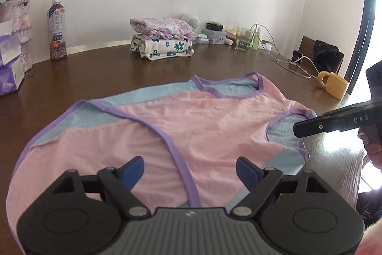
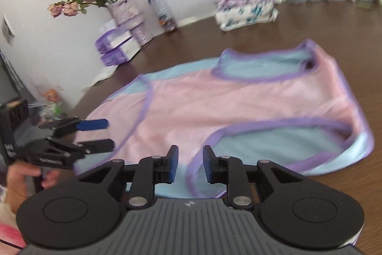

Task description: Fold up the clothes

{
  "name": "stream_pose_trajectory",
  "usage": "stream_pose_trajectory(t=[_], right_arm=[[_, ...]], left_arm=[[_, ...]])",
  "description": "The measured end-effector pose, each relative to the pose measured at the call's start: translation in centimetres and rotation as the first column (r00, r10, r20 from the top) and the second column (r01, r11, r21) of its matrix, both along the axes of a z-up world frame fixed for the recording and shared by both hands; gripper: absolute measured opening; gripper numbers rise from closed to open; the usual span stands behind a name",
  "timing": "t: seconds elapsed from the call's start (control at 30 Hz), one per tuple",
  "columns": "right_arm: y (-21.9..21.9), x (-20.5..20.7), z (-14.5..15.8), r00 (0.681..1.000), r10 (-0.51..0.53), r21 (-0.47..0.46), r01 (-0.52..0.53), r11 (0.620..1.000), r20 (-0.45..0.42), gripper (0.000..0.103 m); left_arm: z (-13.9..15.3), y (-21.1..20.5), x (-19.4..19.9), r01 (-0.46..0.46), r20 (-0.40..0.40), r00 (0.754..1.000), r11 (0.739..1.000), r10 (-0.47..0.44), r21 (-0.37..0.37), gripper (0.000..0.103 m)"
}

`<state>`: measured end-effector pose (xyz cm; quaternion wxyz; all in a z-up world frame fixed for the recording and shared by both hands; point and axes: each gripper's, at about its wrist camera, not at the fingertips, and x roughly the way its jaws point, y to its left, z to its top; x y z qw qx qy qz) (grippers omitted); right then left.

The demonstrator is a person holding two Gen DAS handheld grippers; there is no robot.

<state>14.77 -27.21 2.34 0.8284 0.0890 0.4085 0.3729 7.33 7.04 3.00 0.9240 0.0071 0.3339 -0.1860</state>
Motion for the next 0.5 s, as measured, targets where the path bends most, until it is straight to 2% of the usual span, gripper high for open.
stream_pose_trajectory(t=[0.2,0.27,0.3,0.37,0.43,0.5], right_arm=[[-0.1,-0.8,-1.7,0.999,-0.016,-0.002,0.016,1.0,-0.045,0.023],[-0.4,-0.8,-1.8,0.999,-0.031,0.008,0.032,0.999,-0.045,0.004],[-0.7,-0.7,-1.7,0.998,-0.038,0.029,0.039,0.999,-0.05,0.004],[-1.6,-0.5,-1.3,0.997,-0.039,0.076,0.044,0.996,-0.067,0.004],[-2.3,-0.5,-1.0,0.996,-0.035,0.109,0.044,0.993,-0.087,0.004],[-2.7,-0.4,-1.3,0.993,-0.031,0.111,0.044,0.993,-0.116,0.004]], left_arm=[[-1.0,-0.6,-2.8,-0.027,-0.028,0.999,0.997,0.029,0.079,0.069],[-1.4,-0.8,-3.4,-0.038,-0.029,0.999,0.994,0.041,0.107,0.053],[-1.4,-0.8,-3.6,-0.041,-0.026,0.999,0.992,0.045,0.122,0.046],[-1.4,-0.8,-3.7,-0.043,-0.019,0.999,0.989,0.047,0.142,0.019],[-1.3,-0.4,-3.9,-0.029,-0.035,0.999,0.991,0.034,0.132,0.005],[-1.1,-0.5,-4.2,-0.013,-0.04,0.999,0.988,0.019,0.154,0.005]])
